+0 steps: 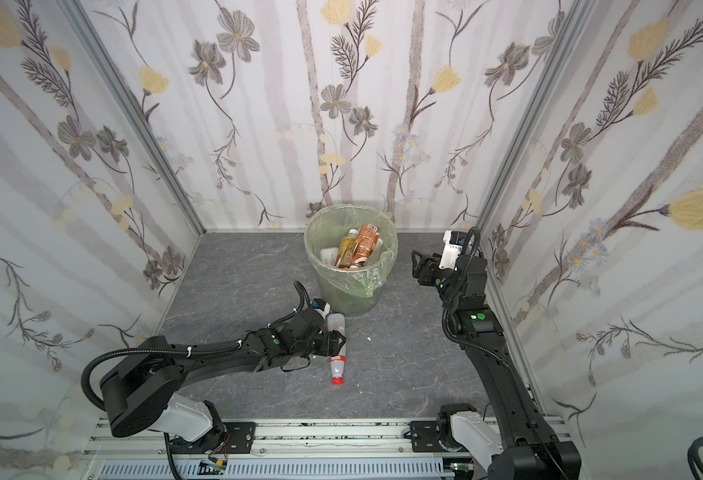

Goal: Put the plastic bottles in the bin
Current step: 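Close the left gripper around the red-and-white bottle's neck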

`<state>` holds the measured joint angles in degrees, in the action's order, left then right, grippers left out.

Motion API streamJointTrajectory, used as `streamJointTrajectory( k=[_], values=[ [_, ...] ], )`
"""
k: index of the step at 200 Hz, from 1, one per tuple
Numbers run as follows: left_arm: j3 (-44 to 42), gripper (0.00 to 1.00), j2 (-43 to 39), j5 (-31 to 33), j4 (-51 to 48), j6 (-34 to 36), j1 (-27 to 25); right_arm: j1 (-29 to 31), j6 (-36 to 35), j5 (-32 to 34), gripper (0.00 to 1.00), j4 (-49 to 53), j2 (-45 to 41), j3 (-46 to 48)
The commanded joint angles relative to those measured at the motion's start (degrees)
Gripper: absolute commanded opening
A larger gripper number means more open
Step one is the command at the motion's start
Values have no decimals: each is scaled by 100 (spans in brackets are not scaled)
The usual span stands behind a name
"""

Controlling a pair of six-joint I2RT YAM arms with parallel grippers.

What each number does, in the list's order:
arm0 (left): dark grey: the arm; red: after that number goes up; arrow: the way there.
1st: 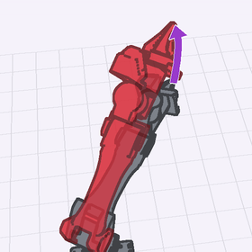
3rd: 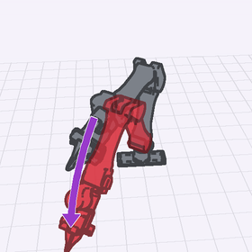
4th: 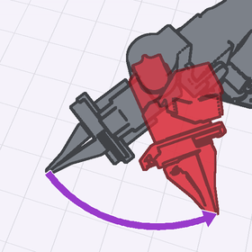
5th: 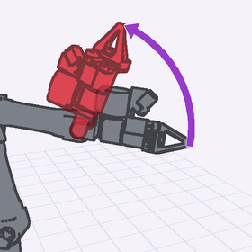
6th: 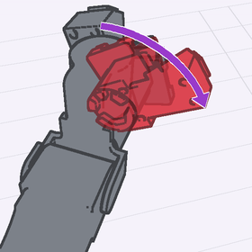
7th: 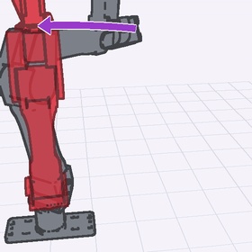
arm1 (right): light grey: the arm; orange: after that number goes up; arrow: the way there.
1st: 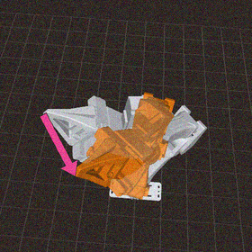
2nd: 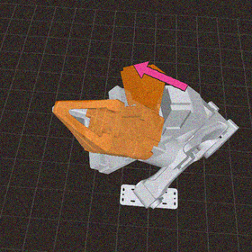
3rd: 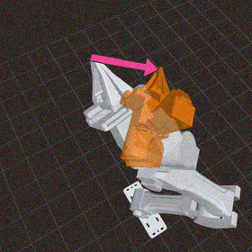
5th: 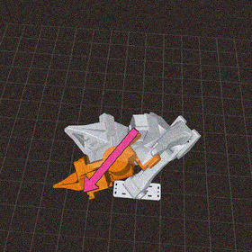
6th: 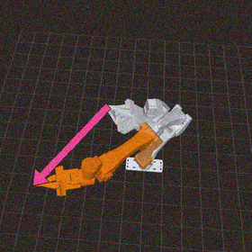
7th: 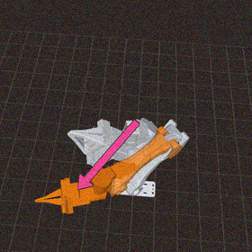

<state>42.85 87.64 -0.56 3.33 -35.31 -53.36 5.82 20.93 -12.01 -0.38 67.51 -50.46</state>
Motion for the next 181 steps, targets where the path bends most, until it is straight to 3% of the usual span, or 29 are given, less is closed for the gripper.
streamJointTrajectory(
  k=[1, 65, 116, 181],
  values=[
    [211, 77, 297, 96, 194, -77, -66, -11, -36, 74, 70, -166, -28, 10],
    [487, 68, 919, -61, 203, -71, -132, -20, -80, 111, 70, -135, -27, 19],
    [470, 65, 966, -57, 202, -36, -138, -20, -89, 99, 71, -153, -1, 27],
    [540, 51, 902, -374, 195, 171, -149, -23, -85, 85, 72, -163, 8, 18]
  ],
)
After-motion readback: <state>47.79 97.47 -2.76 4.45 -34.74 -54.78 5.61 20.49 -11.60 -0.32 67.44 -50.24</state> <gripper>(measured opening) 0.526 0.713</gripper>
